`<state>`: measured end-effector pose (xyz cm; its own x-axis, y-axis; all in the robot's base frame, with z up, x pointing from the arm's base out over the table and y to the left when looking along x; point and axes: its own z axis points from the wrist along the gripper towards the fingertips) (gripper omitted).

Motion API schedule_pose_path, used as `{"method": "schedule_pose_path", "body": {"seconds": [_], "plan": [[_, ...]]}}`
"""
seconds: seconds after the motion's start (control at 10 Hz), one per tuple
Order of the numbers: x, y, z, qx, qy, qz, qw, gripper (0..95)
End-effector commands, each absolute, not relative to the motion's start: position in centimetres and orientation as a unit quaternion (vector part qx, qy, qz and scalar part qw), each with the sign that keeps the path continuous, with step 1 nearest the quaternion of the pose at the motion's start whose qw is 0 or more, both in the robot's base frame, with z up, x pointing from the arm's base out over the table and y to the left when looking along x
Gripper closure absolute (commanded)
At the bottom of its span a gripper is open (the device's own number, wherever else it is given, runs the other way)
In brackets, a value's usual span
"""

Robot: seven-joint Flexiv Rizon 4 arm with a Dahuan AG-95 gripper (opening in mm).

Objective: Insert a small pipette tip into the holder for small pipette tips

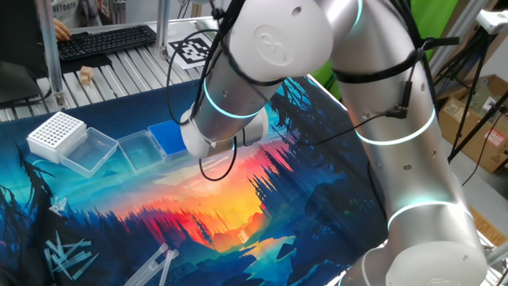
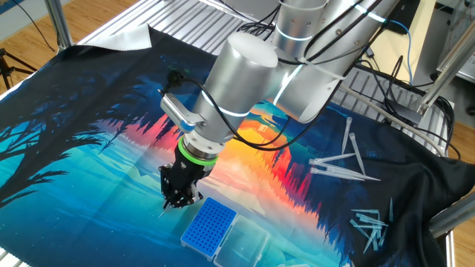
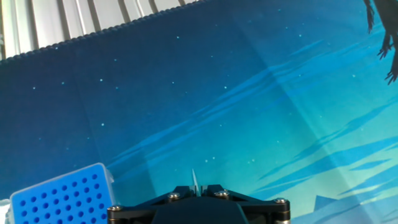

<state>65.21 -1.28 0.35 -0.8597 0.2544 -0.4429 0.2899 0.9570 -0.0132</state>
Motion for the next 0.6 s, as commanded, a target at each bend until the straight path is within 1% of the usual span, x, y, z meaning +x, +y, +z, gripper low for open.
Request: {"method": "schedule_pose_path", "body": {"seconds": [0.1, 0.3, 0.6], "plan": [[65.16, -1.38, 0.43, 0.142, 0.964, -0.045, 0.222, 95.0], [64.71, -1.66, 1.21, 0.136, 0.968, -0.04, 0.209, 95.0], [64.71, -1.66, 1.21, 0.143, 0.969, -0.036, 0.196, 95.0]]}}
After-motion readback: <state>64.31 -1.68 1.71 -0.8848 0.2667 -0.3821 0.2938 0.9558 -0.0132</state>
